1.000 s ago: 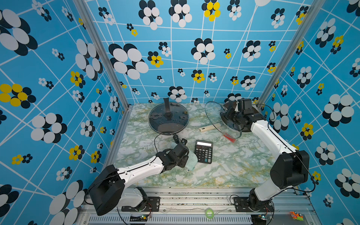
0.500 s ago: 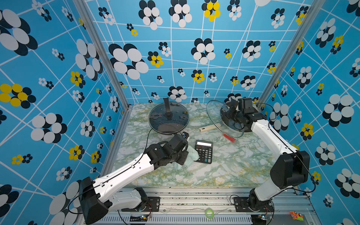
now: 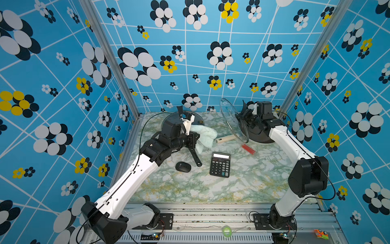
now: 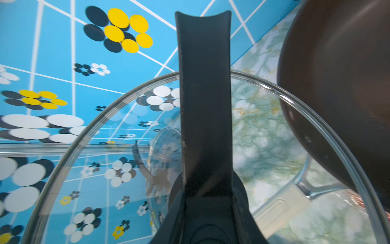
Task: Wipe the pot lid with a cloth
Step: Wipe the pot lid.
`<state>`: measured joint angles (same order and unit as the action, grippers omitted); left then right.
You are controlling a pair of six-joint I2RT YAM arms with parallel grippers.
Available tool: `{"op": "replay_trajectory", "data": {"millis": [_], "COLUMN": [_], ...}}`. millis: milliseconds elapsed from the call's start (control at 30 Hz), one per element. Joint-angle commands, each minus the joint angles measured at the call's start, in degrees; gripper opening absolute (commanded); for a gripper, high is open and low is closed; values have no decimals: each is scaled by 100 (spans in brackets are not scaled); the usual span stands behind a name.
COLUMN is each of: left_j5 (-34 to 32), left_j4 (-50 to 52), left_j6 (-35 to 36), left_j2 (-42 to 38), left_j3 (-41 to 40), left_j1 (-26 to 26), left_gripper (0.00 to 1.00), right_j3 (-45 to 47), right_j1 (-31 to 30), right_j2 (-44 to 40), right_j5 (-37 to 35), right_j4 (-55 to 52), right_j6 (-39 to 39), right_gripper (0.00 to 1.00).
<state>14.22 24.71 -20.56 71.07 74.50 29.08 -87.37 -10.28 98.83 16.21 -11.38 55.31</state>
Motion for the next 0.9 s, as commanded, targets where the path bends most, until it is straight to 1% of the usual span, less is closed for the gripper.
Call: {"op": "replay_trajectory", "data": {"millis": [0,100,200,300,367,433,533,700,867], "left_j5": [620,861,1251,1771,2058,2390,2899,3117,3030], "left_j4": [-1715,-2255,-2572,-2473,-2144,-1821,-2079,-2739,-3082], "left_j6": [-285,-350,-511,-354,-110,32,-241,-633,-864], "left_j2": [373,967,1565,2103,2463,2838,3249,3484,3869], "left_j3": [56,401,838,1445,1974,2460,2893,3490,4045], "left_j1": [-138,-149,-149,-25,109,193,182,87,-155], "left_gripper": [0,0,0,0,0,0,0,0,0], "right_j3": [-78,188,168,138,64,-22,43,301,494], "right_j1": [44,51,35,26,6,-46,-74,-78,-74], "right_j2": [-147,-51,118,358,527,649,682,733,762], "right_j5": [858,981,1145,1261,1360,1553,1785,2099,2403], "right_j4": [2495,3683,4244,4783,5097,5217,5254,5415,6175], "right_j6": [1495,2355,2805,3296,3530,3601,3526,3507,3850], "right_gripper": [0,0,0,0,0,0,0,0,0]}}
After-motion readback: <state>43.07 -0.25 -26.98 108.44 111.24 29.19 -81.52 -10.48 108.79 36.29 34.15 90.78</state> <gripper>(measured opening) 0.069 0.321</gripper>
